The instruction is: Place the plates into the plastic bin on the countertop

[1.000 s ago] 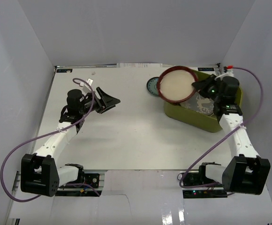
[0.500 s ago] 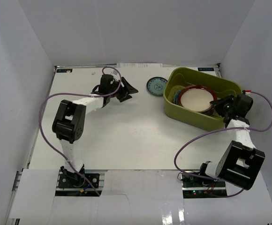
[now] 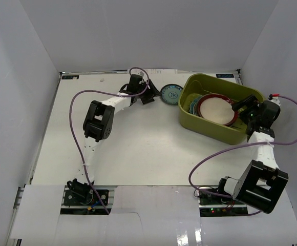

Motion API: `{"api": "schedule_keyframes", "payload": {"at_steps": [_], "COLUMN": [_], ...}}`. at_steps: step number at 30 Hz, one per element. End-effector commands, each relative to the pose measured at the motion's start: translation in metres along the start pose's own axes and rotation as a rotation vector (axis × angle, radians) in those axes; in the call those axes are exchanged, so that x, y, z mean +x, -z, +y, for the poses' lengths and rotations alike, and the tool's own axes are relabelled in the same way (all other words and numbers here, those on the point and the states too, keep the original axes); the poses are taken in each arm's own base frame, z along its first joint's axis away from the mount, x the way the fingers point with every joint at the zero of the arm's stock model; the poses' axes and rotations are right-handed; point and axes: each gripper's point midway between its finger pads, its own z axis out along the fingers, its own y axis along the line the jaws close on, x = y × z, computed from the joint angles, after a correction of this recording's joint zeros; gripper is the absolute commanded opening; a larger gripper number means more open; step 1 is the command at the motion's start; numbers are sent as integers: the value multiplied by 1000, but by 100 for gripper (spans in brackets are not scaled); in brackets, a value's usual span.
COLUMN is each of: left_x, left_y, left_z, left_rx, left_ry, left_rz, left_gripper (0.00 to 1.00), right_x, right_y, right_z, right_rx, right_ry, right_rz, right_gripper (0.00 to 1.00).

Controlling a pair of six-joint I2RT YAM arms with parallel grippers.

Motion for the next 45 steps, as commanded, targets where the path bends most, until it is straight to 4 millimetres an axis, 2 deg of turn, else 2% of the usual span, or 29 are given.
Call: {"api": "schedule_keyframes", "payload": {"at_steps": [1, 4, 8, 9, 12, 13, 14, 17, 18, 19, 20, 21, 22, 23, 24, 25, 26, 27, 28, 29, 30, 32, 34, 35, 36, 37, 39, 43, 45], "left_x": [-4, 5, 2, 7, 6, 7, 6, -3, 0, -13, -20, -3, -4, -35, -38, -18, -44, -44, -22, -21, -28, -8, 8, 25, 29, 44, 53, 70, 73], "left_y": [-8, -23, -42, -48, -52, -54, -54, -47, -43, -27, -18, -8, 6, 38, 55, 72, 113, 133, 151, 169, 201, 238, 256, 261, 278, 282, 303, 328, 337], "left_z": [-3, 2, 4, 14, 19, 21, 22, 19, 30, 15, 8, 31, 32, 1, 2, 30, 4, 5, 39, 36, 13, 10, 0, -2, -18, -18, -36, -52, -61], "left_rx": [-51, -65, -86, -105, -121, -126, -131, -139, -168, -145, -119, -161, -166, -92, -92, -146, -87, -79, -135, -117, -61, -35, 10, 41, 91, 101, 165, 228, 262], "left_ry": [-33, -34, -37, -30, -20, -17, -15, -27, -26, -36, -57, -48, -46, -62, -59, -36, -37, -28, 13, 17, 3, -12, -24, -31, -48, -53, -91, -139, -170], "left_rz": [-35, -35, -65, -55, -68, -68, -74, -102, -105, -137, -162, -134, -138, -230, -248, -219, -305, -326, -304, -326, -378, -389, -377, -330, -334, -287, -287, -252, -245], "left_gripper": [74, 74, 68, 65, 52, 47, 29, 5, 0, 0, 0, 0, 0, 0, 0, 0, 0, 0, 0, 0, 0, 0, 0, 0, 0, 0, 0, 0, 0], "right_x": [-57, -67, -55, -48, -29, -24, -17, 6, 20, 26, 42, 47, 52, 57, 66, 73, 85, 91, 97, 109, 116, 135, 149, 161, 167, 173, 181, 196, 201], "right_y": [24, 36, 50, 52, 61, 63, 68, 80, 84, 87, 93, 96, 98, 101, 108, 108, 114, 117, 115, 122, 123, 130, 131, 139, 138, 140, 139, 147, 153], "right_z": [22, 45, 80, 90, 115, 121, 127, 155, 167, 172, 186, 191, 196, 202, 215, 220, 230, 237, 243, 253, 257, 273, 281, 286, 287, 289, 287, 293, 299], "right_rx": [-8, -86, -201, -231, -310, -330, -356, -446, -488, -507, -554, -565, -581, -604, -648, -664, -700, -720, -726, -756, -764, -802, -809, -828, -822, -807, -790, -826, -865], "right_ry": [105, 121, 164, 178, 206, 210, 215, 238, 259, 273, 299, 321, 336, 352, 372, 388, 405, 417, 433, 450, 462, 494, 506, 512, 516, 509, 500, 452, 426], "right_rz": [-182, -205, -184, -173, -150, -141, -137, -104, -75, -63, -26, -13, -4, 5, 22, 45, 72, 86, 99, 126, 145, 190, 215, 245, 257, 264, 284, 345, 371], "right_gripper": [90, 93, 97, 98, 100, 100, 97, 94, 93, 93, 93, 94, 95, 96, 98, 98, 99, 95, 94, 93, 90, 90, 90, 90, 90, 90, 91, 98, 92]}}
